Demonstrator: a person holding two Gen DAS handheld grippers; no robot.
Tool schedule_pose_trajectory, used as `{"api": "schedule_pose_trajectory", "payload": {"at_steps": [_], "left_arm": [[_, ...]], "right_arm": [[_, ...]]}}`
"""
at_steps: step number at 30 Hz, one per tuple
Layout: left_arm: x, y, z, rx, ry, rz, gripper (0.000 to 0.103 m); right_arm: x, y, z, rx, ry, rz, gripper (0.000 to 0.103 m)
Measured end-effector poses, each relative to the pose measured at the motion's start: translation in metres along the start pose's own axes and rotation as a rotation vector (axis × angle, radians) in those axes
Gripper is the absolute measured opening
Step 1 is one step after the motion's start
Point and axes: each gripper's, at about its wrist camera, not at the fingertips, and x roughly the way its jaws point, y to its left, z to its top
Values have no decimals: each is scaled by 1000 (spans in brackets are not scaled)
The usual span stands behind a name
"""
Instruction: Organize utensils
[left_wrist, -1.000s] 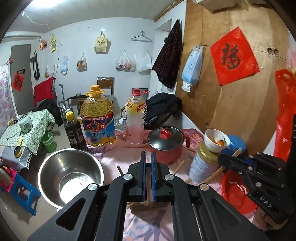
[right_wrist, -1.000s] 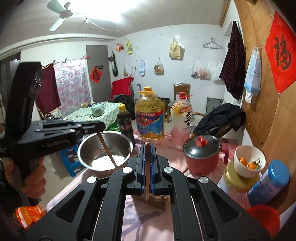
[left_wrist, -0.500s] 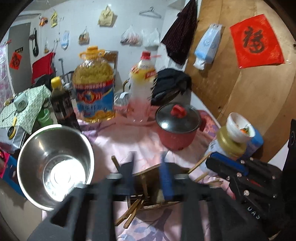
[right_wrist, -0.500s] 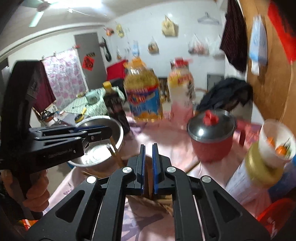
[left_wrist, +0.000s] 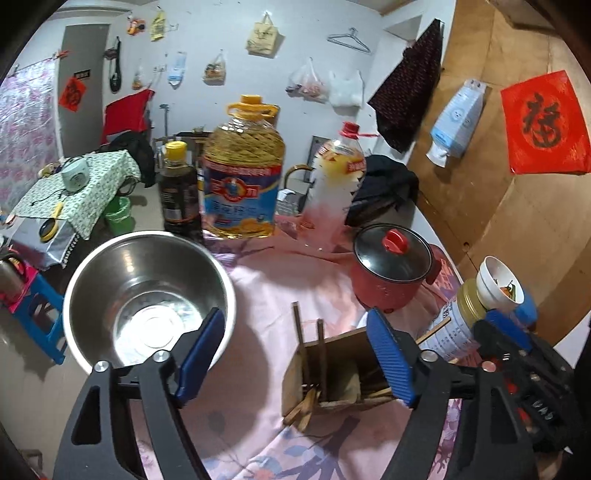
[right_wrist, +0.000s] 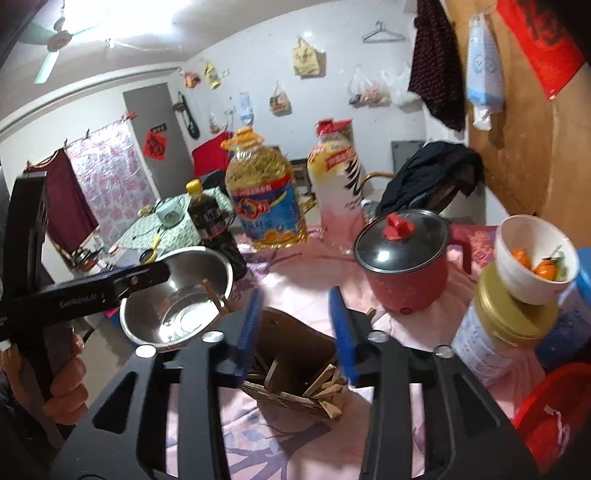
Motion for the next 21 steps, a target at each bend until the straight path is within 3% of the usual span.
{"api": "schedule_pose_trajectory", "payload": {"at_steps": [3,7,13,18,21], "left_arm": [[-20,5,-9,6,-21,37,88],[-40,7,-24,29,-37,79,94],[-59,12,-49,94,-41,118,97],[-51,21,-77,130,22,109,97],[-40,29,-103,128,91,121,97]], "right_arm": [[-25,11,-3,1,-60,-49,80],[-53,28,-15,3,-116,-104,96],[-79,45,-38,17,-139,-198,97],[-79,49,-77,57,-25,-298,97],[-75,41,-107,112,73,-312,97]]}}
